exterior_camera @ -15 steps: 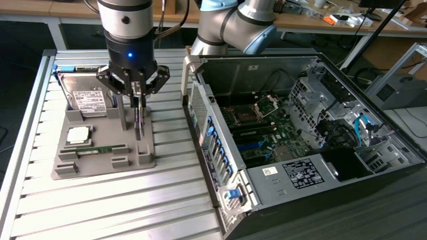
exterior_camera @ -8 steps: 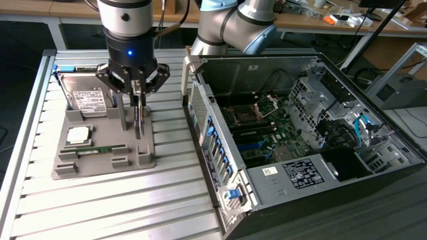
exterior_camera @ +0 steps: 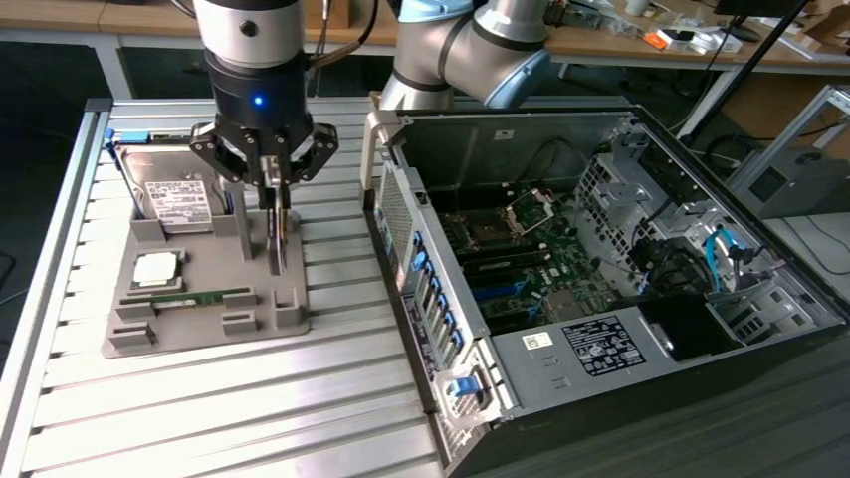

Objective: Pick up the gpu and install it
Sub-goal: 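Pick up the gpu and move the gpu toward the slot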

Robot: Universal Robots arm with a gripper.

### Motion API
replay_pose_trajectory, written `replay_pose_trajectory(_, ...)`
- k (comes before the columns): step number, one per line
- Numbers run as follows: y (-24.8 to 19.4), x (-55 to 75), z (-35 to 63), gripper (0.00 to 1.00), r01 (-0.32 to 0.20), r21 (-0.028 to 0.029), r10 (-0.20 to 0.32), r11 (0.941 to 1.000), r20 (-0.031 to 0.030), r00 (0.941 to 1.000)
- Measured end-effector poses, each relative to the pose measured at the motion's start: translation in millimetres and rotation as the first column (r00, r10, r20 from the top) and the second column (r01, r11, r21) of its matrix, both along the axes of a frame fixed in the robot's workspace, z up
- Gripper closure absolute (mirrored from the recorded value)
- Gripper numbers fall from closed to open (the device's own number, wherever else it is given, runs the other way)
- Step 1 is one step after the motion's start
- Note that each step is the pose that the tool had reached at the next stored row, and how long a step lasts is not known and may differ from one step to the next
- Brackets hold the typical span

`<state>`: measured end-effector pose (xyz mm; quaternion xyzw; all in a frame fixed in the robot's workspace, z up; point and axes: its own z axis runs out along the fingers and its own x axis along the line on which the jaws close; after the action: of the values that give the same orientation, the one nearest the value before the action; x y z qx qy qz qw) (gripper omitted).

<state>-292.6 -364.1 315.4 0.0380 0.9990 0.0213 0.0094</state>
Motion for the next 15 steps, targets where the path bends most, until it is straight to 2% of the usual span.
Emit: replay_pose_trajectory(15, 0.0, 0.0, 8.2, 0.73, 0.0, 0.0001, 0.0, 1.0, 0.0001, 1.0)
